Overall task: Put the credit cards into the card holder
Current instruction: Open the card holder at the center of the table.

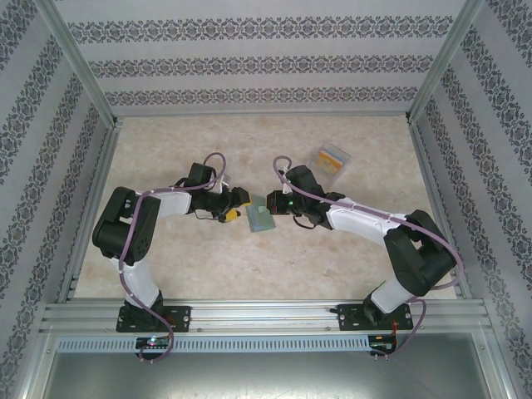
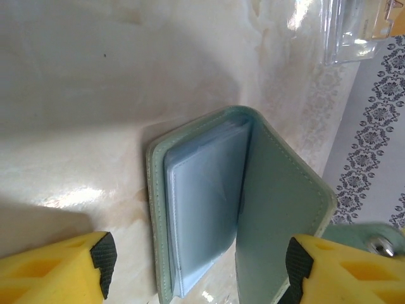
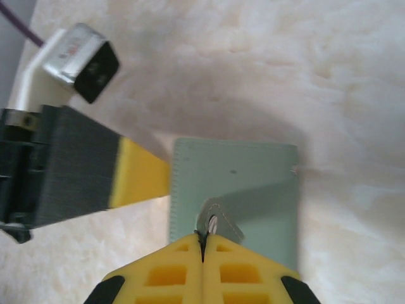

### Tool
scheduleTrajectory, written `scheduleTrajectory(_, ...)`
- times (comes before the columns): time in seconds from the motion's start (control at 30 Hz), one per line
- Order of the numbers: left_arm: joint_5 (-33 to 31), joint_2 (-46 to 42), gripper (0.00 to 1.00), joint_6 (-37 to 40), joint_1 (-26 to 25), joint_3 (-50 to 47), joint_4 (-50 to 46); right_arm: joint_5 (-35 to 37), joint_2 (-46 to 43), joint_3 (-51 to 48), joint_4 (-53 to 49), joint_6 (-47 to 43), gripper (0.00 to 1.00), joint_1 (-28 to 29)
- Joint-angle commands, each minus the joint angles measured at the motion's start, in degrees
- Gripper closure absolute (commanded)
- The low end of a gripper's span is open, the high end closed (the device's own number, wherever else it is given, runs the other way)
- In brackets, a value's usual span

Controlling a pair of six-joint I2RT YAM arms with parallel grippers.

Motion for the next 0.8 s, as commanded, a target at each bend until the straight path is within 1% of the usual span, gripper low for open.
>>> scheduleTrajectory(0.0,-0.47,-0.37,0.22,1.86,-0.7,-0.48,-0.19,0.02,-0.03,-2.36,0.38,0.93,1.0,-3.04)
scheduleTrajectory(0.07,-0.91,-1.04,0.15,2.55,-0.68,-0.29,-1.0,-0.21,-0.23,-3.75,0.3,0.47,1.0,-4.78)
scheduleTrajectory(0.1,-1.21,-1.45,0.14,2.89,-0.65,-0.18,-1.53,-0.55,-0.56,-4.52,0.33,0.46,1.0,-5.69)
scheduleTrajectory(0.17,-1.86,-2.26,0.13,2.89,-0.71,-0.32,-1.45,-1.22,-1.08,-5.87,0.61,0.45,1.0,-7.37)
scheduleTrajectory(0.43,-1.24,-2.01,0.12,-0.56,-1.0,-2.37,5.7,-1.73,-2.5,-9.84,1.04,-1.0,1.0,-11.97)
scheduleTrajectory(0.5,-1.29,-0.71,0.16,-0.24,-1.65,-1.67,5.29,-0.83,-2.58,-10.54,0.83,-1.52,1.0,-12.41)
scheduleTrajectory(0.57,-1.1,0.38,0.23,0.26,-2.33,-0.78,4.18,0.54,-2.71,-11.07,0.14,-1.33,1.0,-13.07)
scheduleTrajectory(0.7,-2.33,0.64,0.35,0.24,-3.84,-0.37,4.4,0.6,-2.23,-11.82,0.15,-1.69,1.0,-13.39)
scheduleTrajectory(0.77,-1.91,1.14,0.41,0.44,-4.31,0.46,4.29,0.72,-1.49,-12.0,0.2,-1.84,1.0,-13.45)
